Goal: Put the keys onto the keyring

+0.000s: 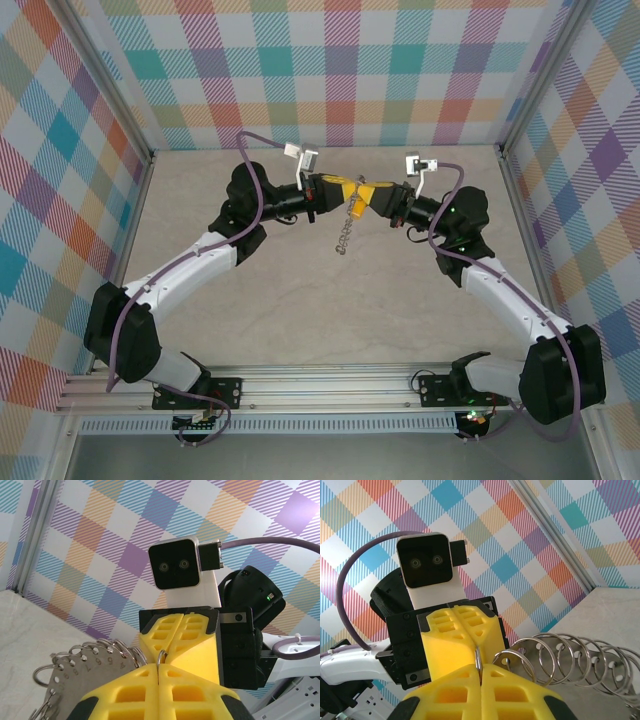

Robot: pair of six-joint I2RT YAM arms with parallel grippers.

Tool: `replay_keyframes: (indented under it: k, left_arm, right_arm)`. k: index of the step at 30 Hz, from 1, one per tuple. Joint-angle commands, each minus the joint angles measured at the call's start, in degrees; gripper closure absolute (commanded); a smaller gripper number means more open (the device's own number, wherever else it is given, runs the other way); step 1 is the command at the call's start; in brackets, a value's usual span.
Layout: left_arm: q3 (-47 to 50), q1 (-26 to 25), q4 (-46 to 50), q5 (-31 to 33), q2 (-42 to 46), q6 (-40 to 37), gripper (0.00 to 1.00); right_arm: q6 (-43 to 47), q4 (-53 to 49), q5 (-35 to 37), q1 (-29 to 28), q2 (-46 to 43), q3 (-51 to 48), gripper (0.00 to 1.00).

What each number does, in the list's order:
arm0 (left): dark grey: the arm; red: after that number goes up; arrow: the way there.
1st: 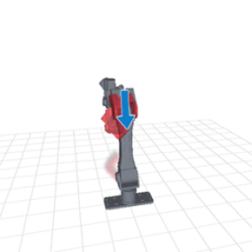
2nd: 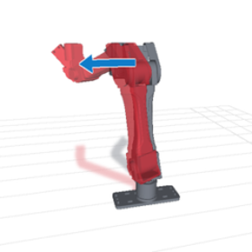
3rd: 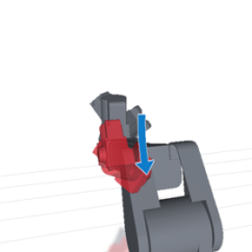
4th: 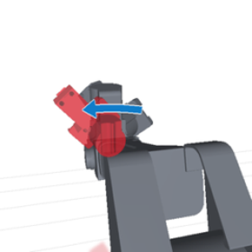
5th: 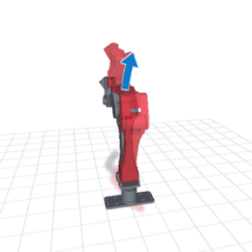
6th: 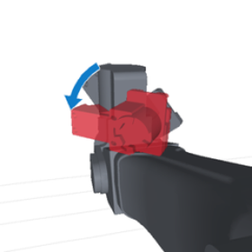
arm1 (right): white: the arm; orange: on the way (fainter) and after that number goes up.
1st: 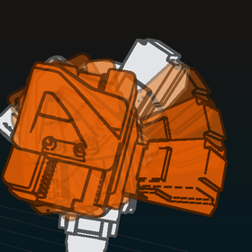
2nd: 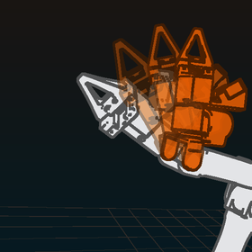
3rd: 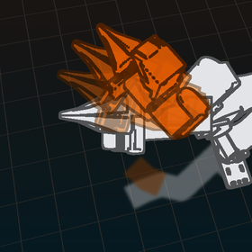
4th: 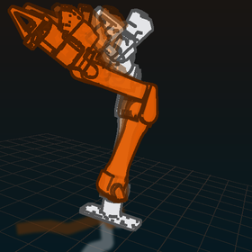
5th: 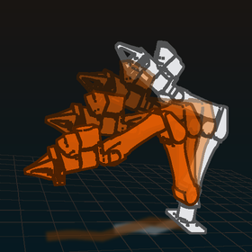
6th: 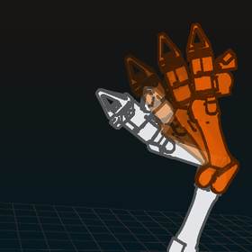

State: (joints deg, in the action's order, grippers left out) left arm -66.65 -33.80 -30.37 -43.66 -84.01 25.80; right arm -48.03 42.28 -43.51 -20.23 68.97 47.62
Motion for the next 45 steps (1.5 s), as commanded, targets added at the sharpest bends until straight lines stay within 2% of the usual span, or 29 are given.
replay_keyframes:
  k: [1, 6, 11, 13, 17, 24, 31, 35, 37, 45]
  left_arm:
    - [-2.9, 0.3, -2.8, -1.0, 0.0, 0.1, 1.00]
    - [-5.2, 0.4, 7.4, 3.1, 1.3, -4.0, 0.99]
    - [-6.3, 2.3, 12.9, 4.4, 3.7, -7.1, 0.76]
    - [-6.9, 3.2, 14.8, 4.0, 4.5, -8.1, 0.71]
    - [-8.9, 5.3, 19.7, 1.8, 5.4, -11.0, 0.63]
    - [-19.3, 6.6, 38.2, -6.8, 0.9, -21.7, 0.55]
    - [-28.7, 7.6, 52.7, -13.1, -6.6, -28.8, 0.54]
    - [-33.0, 8.3, 58.2, -16.9, -10.5, -31.3, 0.61]
    - [-34.8, 8.3, 61.0, -18.4, -12.1, -32.7, 0.68]
    - [-36.5, 8.4, 62.7, -20.9, -15.3, -32.7, 0.72]
  right_arm:
    - [1.0, -0.8, 1.1, -0.2, 0.4, 2.1, 1.00]
    - [6.4, -11.1, 1.4, -0.2, -0.8, 4.2, 1.00]
    - [13.0, -21.9, -2.5, 1.0, 0.0, 7.8, 1.00]
    - [15.0, -24.8, -4.1, 1.7, 0.5, 8.9, 1.00]
    - [18.5, -29.1, -7.4, 2.9, 1.8, 10.7, 1.00]
    - [25.2, -36.9, -15.2, 3.8, 6.7, 16.4, 1.00]
    - [27.8, -39.8, -21.2, 4.1, 11.4, 20.6, 1.00]
    - [27.9, -40.0, -22.3, 4.3, 12.6, 21.7, 1.00]
    - [27.9, -40.0, -22.6, 4.4, 13.0, 22.0, 1.00]
    - [27.1, -38.6, -22.8, 4.4, 14.0, 22.1, 1.00]
